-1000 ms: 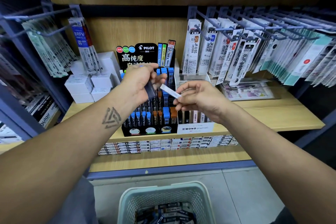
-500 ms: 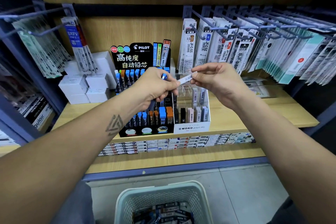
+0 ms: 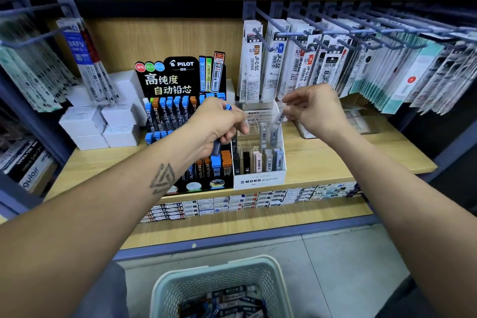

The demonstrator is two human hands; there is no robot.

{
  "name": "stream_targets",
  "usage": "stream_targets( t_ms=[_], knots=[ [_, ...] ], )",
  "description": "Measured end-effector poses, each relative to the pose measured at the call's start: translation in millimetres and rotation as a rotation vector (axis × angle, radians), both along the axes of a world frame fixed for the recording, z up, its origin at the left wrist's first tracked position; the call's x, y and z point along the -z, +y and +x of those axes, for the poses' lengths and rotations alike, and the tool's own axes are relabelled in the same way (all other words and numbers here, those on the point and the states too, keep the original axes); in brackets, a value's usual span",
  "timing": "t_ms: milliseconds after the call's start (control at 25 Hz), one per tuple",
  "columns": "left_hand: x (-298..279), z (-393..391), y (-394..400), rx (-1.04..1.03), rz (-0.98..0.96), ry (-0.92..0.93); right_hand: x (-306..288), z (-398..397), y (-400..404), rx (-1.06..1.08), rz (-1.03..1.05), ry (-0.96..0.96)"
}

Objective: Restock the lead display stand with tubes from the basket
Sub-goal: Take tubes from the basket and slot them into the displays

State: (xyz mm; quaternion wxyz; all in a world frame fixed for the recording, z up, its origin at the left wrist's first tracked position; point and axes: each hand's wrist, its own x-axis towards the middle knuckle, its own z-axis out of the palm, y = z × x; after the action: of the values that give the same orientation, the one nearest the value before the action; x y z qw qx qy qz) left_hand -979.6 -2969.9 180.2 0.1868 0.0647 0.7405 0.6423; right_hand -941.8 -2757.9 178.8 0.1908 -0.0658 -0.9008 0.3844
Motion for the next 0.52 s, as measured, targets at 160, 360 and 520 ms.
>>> stream_targets(
  t_ms=[160,360,520],
  knots=[
    [3,-1,-1,0.011,-0.009,0.0,1,0,-1,0.0,0.056,-0.03],
    [1,1,-2,0.027,-0.035,0.022,12,-6,-14,-0.033,0.119,-0.042],
    [3,-1,-5,0.032,-0.046,0.028,21,-10,-18,-0.07,0.262,-0.069]
  ],
)
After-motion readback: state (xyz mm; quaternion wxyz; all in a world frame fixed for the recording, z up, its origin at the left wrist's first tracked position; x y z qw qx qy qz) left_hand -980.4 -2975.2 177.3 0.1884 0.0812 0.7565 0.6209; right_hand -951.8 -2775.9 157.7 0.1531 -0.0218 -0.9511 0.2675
